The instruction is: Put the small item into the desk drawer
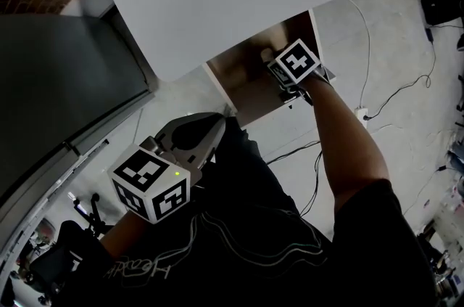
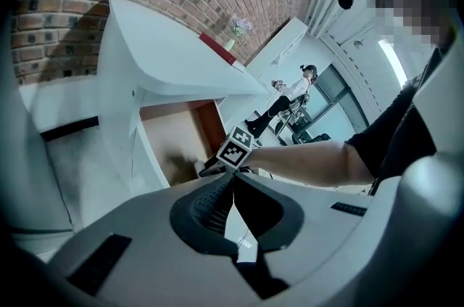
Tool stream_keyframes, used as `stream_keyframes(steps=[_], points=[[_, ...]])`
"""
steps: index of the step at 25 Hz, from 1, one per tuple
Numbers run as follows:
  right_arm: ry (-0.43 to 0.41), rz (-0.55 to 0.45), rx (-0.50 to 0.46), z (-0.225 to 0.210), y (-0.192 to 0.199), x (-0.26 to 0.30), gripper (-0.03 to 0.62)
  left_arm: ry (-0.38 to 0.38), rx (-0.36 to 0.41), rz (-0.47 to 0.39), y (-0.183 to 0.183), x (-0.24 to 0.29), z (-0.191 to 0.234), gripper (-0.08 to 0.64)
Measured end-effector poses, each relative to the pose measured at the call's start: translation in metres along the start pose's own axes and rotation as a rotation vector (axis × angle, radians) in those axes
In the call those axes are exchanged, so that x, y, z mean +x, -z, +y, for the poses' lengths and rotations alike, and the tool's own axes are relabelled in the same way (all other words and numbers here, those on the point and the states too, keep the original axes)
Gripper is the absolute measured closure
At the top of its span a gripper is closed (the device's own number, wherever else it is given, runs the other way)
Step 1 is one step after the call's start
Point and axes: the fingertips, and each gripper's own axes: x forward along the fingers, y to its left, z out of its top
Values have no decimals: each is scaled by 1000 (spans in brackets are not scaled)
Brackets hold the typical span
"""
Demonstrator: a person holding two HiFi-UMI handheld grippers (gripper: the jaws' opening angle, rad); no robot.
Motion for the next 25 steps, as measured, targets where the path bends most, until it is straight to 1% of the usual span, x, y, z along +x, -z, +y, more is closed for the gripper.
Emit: stream_keyframes(steps=[3, 7, 11, 13, 15, 17, 20, 25], points=[[-14, 51, 28, -4, 5, 7, 457, -11, -17, 5, 3, 1, 8, 537], [-11, 64, 13, -8, 2, 16, 456, -13, -43, 2, 8, 3, 14, 537], [-46, 77, 44, -4, 5, 16, 456, -11, -44, 3, 9, 2, 12, 537], [-61, 85, 62, -1, 5, 12, 431, -12, -43, 2, 8, 1, 13, 537], [-57, 83, 75, -1, 4, 8, 410, -11, -40, -4, 7, 0, 14, 537], [-51, 67, 86, -2, 2, 4, 394, -7, -37, -7, 6, -2, 12, 537], [-31, 17, 90, -2, -2, -9, 377, 11, -23, 2, 8, -4, 4, 537], [-69, -96, 196, 26, 2, -54, 374, 73, 1, 32, 13, -14, -22, 537]])
